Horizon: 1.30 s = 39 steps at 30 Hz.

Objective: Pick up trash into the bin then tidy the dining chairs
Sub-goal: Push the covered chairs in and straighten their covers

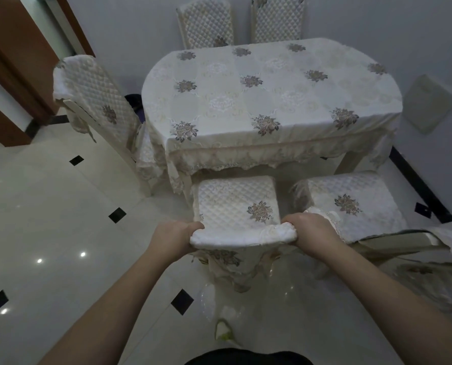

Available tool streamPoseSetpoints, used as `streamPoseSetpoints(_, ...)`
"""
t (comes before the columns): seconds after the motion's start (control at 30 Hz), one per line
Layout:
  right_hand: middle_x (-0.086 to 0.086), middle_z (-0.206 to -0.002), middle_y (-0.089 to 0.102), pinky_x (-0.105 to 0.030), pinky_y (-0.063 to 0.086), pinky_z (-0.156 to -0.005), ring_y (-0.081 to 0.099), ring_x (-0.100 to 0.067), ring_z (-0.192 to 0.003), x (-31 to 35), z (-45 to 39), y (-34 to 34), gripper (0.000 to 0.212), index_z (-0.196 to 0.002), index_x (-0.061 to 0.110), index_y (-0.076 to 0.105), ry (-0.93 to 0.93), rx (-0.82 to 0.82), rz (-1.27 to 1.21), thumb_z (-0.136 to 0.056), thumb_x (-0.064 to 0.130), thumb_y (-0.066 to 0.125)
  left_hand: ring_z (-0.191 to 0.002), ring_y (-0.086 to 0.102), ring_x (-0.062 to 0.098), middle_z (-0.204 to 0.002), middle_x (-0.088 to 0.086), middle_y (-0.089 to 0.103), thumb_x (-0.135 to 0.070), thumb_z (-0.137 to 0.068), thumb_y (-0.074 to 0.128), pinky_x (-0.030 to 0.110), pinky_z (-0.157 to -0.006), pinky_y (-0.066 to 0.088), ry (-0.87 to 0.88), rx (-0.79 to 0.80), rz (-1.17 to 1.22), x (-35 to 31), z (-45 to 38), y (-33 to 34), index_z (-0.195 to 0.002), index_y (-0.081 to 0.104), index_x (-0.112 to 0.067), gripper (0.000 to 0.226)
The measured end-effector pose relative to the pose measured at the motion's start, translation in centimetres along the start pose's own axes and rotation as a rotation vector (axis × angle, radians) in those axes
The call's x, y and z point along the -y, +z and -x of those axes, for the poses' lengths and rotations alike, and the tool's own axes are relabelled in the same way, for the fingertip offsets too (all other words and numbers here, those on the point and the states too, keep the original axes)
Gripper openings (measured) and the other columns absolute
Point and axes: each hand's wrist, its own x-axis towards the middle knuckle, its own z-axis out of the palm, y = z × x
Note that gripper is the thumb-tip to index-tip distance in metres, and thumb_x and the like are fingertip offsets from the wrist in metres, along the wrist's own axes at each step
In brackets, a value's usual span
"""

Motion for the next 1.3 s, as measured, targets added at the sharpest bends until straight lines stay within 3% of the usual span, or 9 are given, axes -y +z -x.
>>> streamPoseSetpoints(0.13, 0.006, -0.087, 0.069, -0.031, 0.042, -0.067, 0.063, -0.020, -0.083, 0.2, -2.7, 0.1, 0.021, -0.093, 0.032, 0.066, -0.028, 0.007, 0.004, -0.072, 0.031, 0.065, -0.048, 0.057, 0.021, -0.057, -0.005, 0.059, -0.039, -0.054, 0.072, 0.023, -0.042, 0.040, 0.014, 0.008, 0.013, 2.0, -2.5, 1.0, -0.078, 0.065, -0.035, 0.025)
streamPoseSetpoints(0.3, 0.006, -0.092, 0.069, -0.029, 0.041, -0.068, 0.063, -0.018, -0.086, -0.1, -6.1, 0.6, 0.023, -0.096, 0.033, 0.067, -0.062, -0.005, 0.028, -0.074, 0.030, 0.064, -0.052, 0.060, 0.021, -0.062, -0.004, 0.062, -0.046, -0.054, 0.070, 0.029, -0.046, 0.048, 0.043, 0.056, 0.045, 4.7, -5.3, 1.7, -0.078, 0.064, -0.033, 0.028)
streamPoseSetpoints(0.4, 0.004, -0.096, 0.069, -0.030, 0.043, -0.070, 0.064, -0.019, -0.089, -0.3, -7.9, 0.3, 0.024, -0.100, 0.032, 0.067, -0.080, 0.017, 0.059, -0.076, 0.033, 0.063, -0.057, 0.063, 0.022, -0.067, -0.004, 0.064, -0.054, -0.061, 0.054, 0.032, -0.051, 0.051, 0.036, 0.072, 0.075, 5.5, -6.6, 2.1, -0.083, 0.063, -0.034, 0.031)
streamPoseSetpoints(0.6, 0.002, -0.095, 0.069, -0.029, 0.040, -0.068, 0.065, -0.023, -0.089, -1.7, -10.8, -0.4, 0.025, -0.101, 0.030, 0.068, -0.148, 0.023, 0.025, -0.076, 0.031, 0.066, -0.054, 0.061, 0.023, -0.062, 0.000, 0.063, -0.051, -0.067, 0.051, 0.032, -0.048, 0.049, 0.004, 0.091, 0.047, 5.4, -9.2, 2.1, -0.078, 0.067, -0.029, 0.029)
streamPoseSetpoints(0.83, 0.000, -0.093, 0.068, -0.033, 0.048, -0.066, 0.065, -0.024, -0.089, -3.0, -13.6, 0.2, 0.028, -0.101, 0.026, 0.066, -0.226, 0.093, 0.090, -0.073, 0.026, 0.063, -0.056, 0.061, 0.026, -0.064, 0.001, 0.064, -0.049, -0.068, 0.047, 0.035, -0.049, 0.049, -0.023, 0.127, 0.083, 5.7, -11.1, 2.7, -0.077, 0.067, -0.026, 0.032)
streamPoseSetpoints(1.03, 0.004, -0.097, 0.068, -0.027, 0.036, -0.063, 0.063, -0.019, -0.094, -2.6, -15.8, 0.1, 0.031, -0.106, 0.029, 0.063, -0.256, 0.121, 0.166, -0.077, 0.024, 0.053, -0.054, 0.061, 0.021, -0.063, -0.003, 0.064, -0.035, -0.057, 0.070, 0.026, -0.046, 0.046, -0.025, 0.107, 0.073, 6.7, -12.7, 1.7, -0.075, 0.069, -0.027, 0.020)
streamPoseSetpoints(1.17, 0.004, -0.101, 0.068, -0.028, 0.036, -0.064, 0.064, -0.019, -0.095, -2.4, -16.9, -0.2, 0.030, -0.109, 0.033, 0.062, -0.252, 0.149, 0.197, -0.080, 0.028, 0.054, -0.056, 0.062, 0.018, -0.067, -0.004, 0.067, -0.039, -0.059, 0.069, 0.024, -0.049, 0.047, -0.023, 0.060, 0.089, 7.4, -13.3, 2.0, -0.079, 0.071, -0.028, 0.023)
streamPoseSetpoints(1.3, 0.006, -0.102, 0.067, -0.028, 0.041, -0.067, 0.063, -0.018, -0.096, -2.5, -17.6, -0.2, 0.033, -0.112, 0.033, 0.060, -0.247, 0.173, 0.218, -0.079, 0.030, 0.056, -0.054, 0.062, 0.020, -0.062, -0.005, 0.065, -0.041, -0.059, 0.063, 0.023, -0.049, 0.046, 0.004, 0.086, 0.056, 7.7, -14.1, 2.0, -0.069, 0.071, -0.027, 0.019)
